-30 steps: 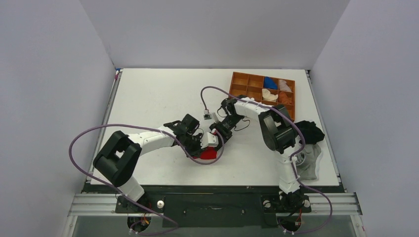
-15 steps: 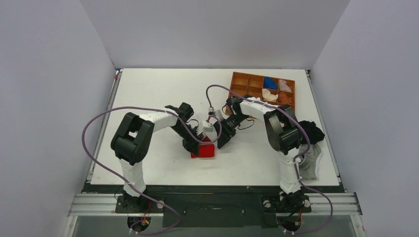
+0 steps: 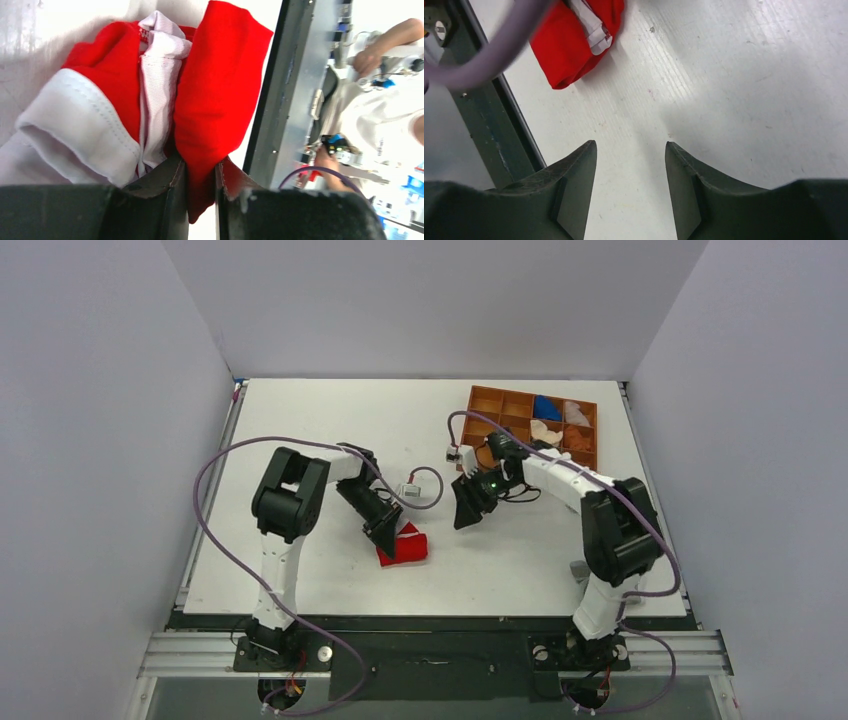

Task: Roll the underwear
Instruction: Roll the underwear to the center of the board.

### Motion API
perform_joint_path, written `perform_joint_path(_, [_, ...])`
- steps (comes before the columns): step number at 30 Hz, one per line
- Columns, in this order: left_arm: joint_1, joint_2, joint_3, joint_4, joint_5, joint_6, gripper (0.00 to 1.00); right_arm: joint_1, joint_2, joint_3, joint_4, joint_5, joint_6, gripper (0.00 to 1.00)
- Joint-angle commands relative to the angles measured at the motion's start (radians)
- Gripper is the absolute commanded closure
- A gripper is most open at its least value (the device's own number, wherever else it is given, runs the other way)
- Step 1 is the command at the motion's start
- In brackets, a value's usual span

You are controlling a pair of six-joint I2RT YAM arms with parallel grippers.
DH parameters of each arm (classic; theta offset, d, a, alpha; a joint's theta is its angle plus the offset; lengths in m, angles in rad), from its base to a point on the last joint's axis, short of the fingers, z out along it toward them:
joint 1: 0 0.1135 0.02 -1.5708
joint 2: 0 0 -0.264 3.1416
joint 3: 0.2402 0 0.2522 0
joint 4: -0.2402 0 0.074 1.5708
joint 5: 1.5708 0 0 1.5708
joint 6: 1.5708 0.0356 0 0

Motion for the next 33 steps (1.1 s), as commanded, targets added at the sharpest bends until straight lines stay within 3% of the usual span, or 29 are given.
perform_joint_path(1, [0.029, 0.089, 0.052, -0.100, -0.026, 0.081, 1.00, 0.008, -0.190, -0.114, 0.224, 0.099, 0.078, 0.50])
perform_joint_path(7, [0.038, 0.125, 0.078, -0.134, -0.015, 0.092, 1.00, 0.080, -0.321, -0.220, 0.299, 0.232, 0.059, 0.47])
perform_joint_path(11, [0.048, 0.121, 0.070, -0.122, -0.016, 0.084, 1.00, 0.202, -0.347, -0.233, 0.308, 0.343, 0.017, 0.45])
perform_joint_path(24, [0.050, 0.158, 0.096, -0.149, -0.021, 0.084, 1.00, 0.514, -0.233, -0.122, 0.260, 0.617, -0.177, 0.41])
perform_joint_path(33, [0.055, 0.177, 0.111, -0.172, -0.018, 0.096, 1.00, 0.618, -0.148, -0.085, 0.275, 0.682, -0.246, 0.40])
